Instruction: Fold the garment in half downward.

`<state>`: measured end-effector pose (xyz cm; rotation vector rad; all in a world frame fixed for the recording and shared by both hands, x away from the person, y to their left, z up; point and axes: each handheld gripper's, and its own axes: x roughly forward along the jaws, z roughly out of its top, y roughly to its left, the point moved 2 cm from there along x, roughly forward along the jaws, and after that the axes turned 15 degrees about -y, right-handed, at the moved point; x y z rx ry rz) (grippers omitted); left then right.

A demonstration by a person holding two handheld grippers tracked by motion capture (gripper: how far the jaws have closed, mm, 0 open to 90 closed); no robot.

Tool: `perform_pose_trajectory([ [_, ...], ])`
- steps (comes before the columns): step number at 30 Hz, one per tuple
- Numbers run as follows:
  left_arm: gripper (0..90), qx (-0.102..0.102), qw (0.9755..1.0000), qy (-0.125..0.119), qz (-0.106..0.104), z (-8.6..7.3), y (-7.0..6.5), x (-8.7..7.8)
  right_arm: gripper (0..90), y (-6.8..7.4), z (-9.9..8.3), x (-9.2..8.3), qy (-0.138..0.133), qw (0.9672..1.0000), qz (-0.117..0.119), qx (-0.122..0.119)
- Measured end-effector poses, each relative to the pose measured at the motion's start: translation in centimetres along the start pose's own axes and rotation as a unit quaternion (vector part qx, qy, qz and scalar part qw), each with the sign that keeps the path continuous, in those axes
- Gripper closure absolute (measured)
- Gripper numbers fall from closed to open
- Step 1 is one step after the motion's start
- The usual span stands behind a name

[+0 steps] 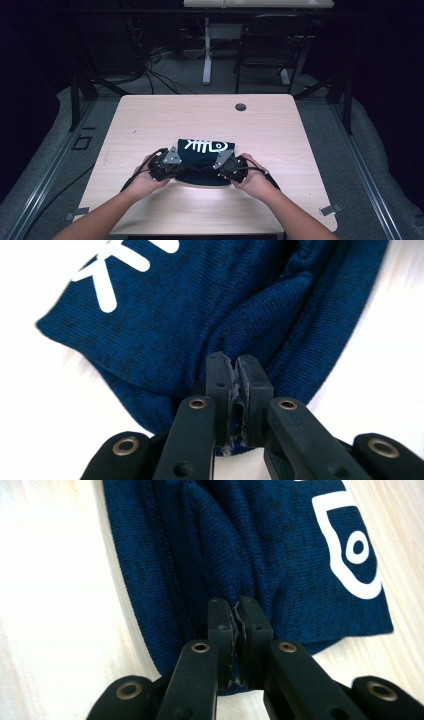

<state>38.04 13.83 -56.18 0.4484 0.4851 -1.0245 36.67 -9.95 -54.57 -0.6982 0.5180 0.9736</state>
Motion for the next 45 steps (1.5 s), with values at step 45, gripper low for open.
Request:
perform_pose_trajectory([
  [45,79.9,-0.053,0.9975,-0.004,0.046,0.9,1.6,2.1,78.8,-3.5,-0.3,1.5,-0.021,0.9984,-0.035,0.040],
])
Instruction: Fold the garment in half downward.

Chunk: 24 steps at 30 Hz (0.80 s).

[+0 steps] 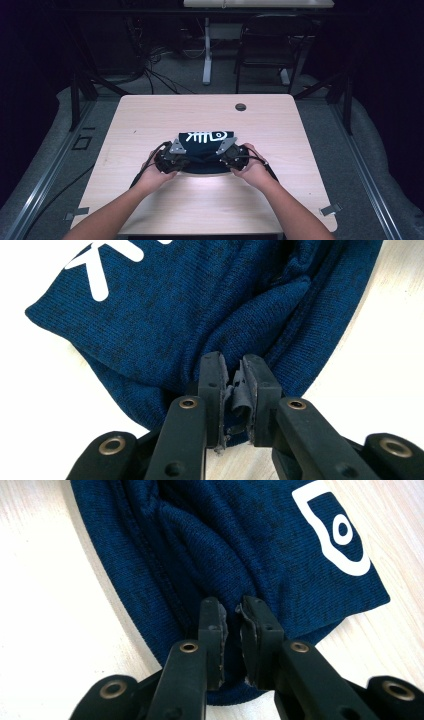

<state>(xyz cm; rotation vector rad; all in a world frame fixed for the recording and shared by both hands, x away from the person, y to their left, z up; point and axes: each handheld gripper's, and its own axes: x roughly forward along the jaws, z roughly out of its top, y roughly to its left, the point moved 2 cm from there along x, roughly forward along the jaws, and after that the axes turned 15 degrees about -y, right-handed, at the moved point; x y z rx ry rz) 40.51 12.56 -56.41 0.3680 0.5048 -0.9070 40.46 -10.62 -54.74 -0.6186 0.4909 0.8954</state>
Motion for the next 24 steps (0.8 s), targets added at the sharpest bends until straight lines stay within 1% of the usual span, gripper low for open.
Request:
perform_pose_trajectory([
  [4,78.0,-0.003,1.0000,-0.002,-0.002,0.1,-0.1,-0.1,77.9,0.1,0.1,-0.2,-0.004,1.0000,0.002,0.002],
  [6,76.7,-0.006,1.0000,-0.002,-0.004,0.1,0.0,-0.2,77.0,0.1,0.1,-0.3,-0.003,1.0000,0.003,0.001],
  [8,74.5,-0.012,0.9999,-0.004,-0.006,0.2,0.0,-0.3,76.0,0.2,0.2,-0.4,-0.006,1.0000,0.006,0.005],
  [9,72.8,-0.019,0.9998,-0.007,-0.006,0.3,-0.1,-0.4,75.8,0.3,0.2,-0.5,-0.010,0.9999,0.008,0.007],
  [11,69.3,-0.023,0.9997,-0.010,-0.007,0.4,-0.1,-0.6,73.9,0.4,0.4,-0.7,-0.005,0.9999,0.011,0.002],
  [13,65.5,-0.028,0.9995,-0.013,-0.011,0.5,-0.1,-0.8,70.6,0.7,0.5,-0.8,-0.013,0.9998,0.014,0.011],
  [16,59.1,-0.038,0.9989,-0.024,-0.011,0.8,-0.1,-1.1,65.4,0.7,0.7,-1.1,-0.012,0.9998,0.009,0.009],
  [18,56.2,-0.040,0.9987,-0.029,-0.009,0.9,0.0,-1.4,64.1,0.7,0.8,-1.3,-0.017,0.9996,0.010,0.018],
  [19,55.4,-0.041,0.9986,-0.034,-0.006,1.0,0.0,-1.6,63.6,0.7,0.8,-1.5,-0.018,0.9996,0.010,0.019],
  [20,54.6,-0.042,0.9986,-0.033,-0.006,1.0,0.1,-1.8,62.9,0.6,0.8,-1.6,-0.020,0.9995,0.010,0.021],
  [21,54.0,-0.044,0.9984,-0.036,-0.002,1.1,0.1,-1.9,61.7,0.6,0.9,-1.8,-0.017,0.9996,0.010,0.023],
  [24,52.8,-0.053,0.9977,-0.041,0.001,1.2,0.4,-2.5,60.4,0.6,0.9,-2.2,-0.025,0.9990,0.008,0.036],
])
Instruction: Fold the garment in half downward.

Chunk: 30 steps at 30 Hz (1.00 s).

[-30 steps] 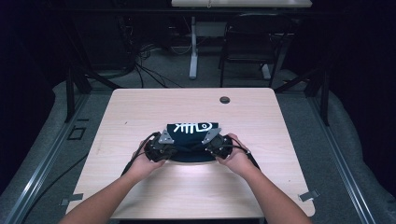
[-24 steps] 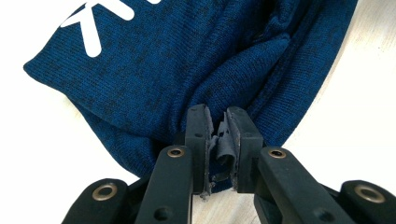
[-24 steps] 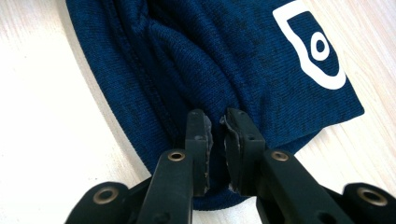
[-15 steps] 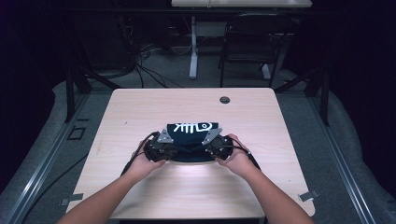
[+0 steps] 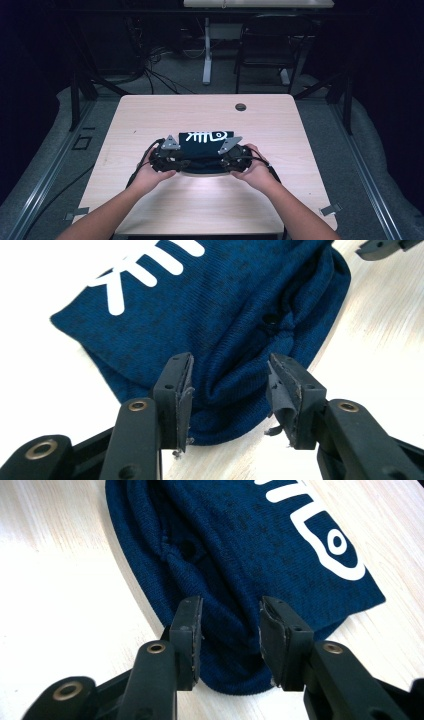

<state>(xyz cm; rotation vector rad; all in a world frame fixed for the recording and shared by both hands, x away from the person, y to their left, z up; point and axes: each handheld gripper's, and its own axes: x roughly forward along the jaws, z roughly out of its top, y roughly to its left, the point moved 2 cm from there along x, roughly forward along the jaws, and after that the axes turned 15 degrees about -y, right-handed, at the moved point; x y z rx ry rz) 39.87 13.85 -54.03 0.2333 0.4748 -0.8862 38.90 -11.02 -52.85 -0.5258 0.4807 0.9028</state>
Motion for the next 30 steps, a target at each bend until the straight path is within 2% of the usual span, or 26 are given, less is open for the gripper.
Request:
perform_pose_trajectory([
  [2,52.5,-0.006,1.0000,-0.006,0.003,0.1,0.2,-0.4,59.5,-0.1,0.1,-0.5,0.003,1.0000,-0.002,-0.003],
  [7,52.1,-0.013,0.9997,-0.017,0.015,-0.1,0.4,-1.5,58.2,0.0,0.0,-1.5,0.000,0.9999,-0.006,0.010],
  [14,51.9,-0.016,0.9993,-0.029,0.015,-0.6,-0.2,-3.4,57.3,0.2,-0.8,-3.3,-0.002,0.9994,-0.012,0.033],
  [18,51.8,-0.019,0.9990,-0.037,0.019,-1.3,-0.3,-4.3,56.8,0.3,-1.5,-4.2,-0.002,0.9988,-0.018,0.046],
  [21,51.8,-0.035,0.9985,-0.039,0.016,-2.2,-0.2,-4.9,56.8,0.5,-2.0,-4.8,-0.010,0.9979,-0.022,0.059],
  [23,51.9,-0.041,0.9982,-0.038,0.020,-2.8,0.0,-5.3,56.8,0.8,-2.4,-5.3,-0.007,0.9980,-0.026,0.057],
  [26,51.8,-0.060,0.9970,-0.041,0.026,-3.8,0.2,-5.8,56.8,1.3,-3.0,-5.8,-0.016,0.9975,-0.030,0.062],
  [30,51.9,-0.062,0.9969,-0.037,0.032,-4.7,0.4,-6.7,56.7,1.7,-3.7,-6.5,-0.022,0.9965,-0.037,0.072],
])
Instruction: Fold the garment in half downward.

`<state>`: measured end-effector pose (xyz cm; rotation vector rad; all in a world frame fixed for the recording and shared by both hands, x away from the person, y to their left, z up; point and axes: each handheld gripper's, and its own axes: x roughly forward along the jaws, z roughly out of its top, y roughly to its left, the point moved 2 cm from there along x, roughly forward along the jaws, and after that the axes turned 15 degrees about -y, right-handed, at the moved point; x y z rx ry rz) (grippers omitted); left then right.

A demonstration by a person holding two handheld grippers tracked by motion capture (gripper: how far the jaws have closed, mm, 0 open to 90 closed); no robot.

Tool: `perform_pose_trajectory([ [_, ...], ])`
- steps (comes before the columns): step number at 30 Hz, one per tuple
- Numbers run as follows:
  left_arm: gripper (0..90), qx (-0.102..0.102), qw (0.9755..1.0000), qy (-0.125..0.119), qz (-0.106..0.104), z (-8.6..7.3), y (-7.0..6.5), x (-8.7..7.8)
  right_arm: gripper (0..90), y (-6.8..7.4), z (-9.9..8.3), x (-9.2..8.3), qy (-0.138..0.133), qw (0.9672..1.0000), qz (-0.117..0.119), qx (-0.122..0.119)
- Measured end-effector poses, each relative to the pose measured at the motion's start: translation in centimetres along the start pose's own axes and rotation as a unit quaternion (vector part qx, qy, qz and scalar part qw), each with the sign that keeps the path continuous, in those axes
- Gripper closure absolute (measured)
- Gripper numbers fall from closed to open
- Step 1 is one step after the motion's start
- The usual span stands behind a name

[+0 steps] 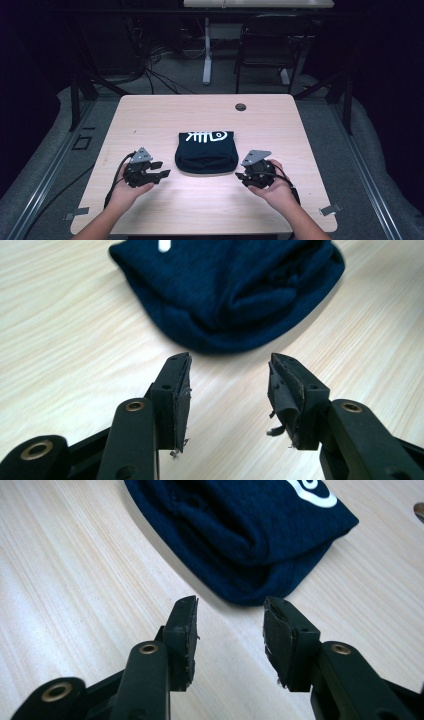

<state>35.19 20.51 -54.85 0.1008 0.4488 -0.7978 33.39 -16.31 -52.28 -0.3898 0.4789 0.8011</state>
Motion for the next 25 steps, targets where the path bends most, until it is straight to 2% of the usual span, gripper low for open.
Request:
perform_pose_trajectory([
  [4,51.9,0.001,1.0000,-0.004,0.007,-0.7,-0.1,-0.8,56.5,0.3,-0.7,-0.6,-0.015,0.9996,-0.007,0.021],
  [10,51.7,-0.018,0.9998,-0.004,0.006,-2.5,-0.3,-1.3,55.8,1.4,-2.0,-0.6,-0.029,0.9986,-0.012,0.042],
  [14,51.4,-0.028,0.9995,-0.010,0.013,-3.4,-0.1,-1.4,54.7,1.7,-2.7,-0.7,-0.041,0.9982,-0.013,0.043],
  [18,51.5,-0.033,0.9994,-0.006,0.012,-4.1,0.0,-1.2,54.4,2.0,-3.5,-0.7,-0.054,0.9973,-0.028,0.041],
  [19,51.5,-0.037,0.9993,-0.004,0.011,-4.2,0.0,-1.1,54.4,2.0,-3.8,-0.6,-0.057,0.9967,-0.031,0.048],
  [21,51.5,-0.039,0.9992,-0.004,0.012,-4.4,0.0,-1.0,54.1,2.0,-4.2,-0.5,-0.049,0.9971,-0.027,0.051],
  [25,50.6,-0.032,0.9993,-0.007,0.019,-4.4,-0.1,-0.9,52.1,1.9,-4.8,0.0,-0.037,0.9978,-0.036,0.042],
])
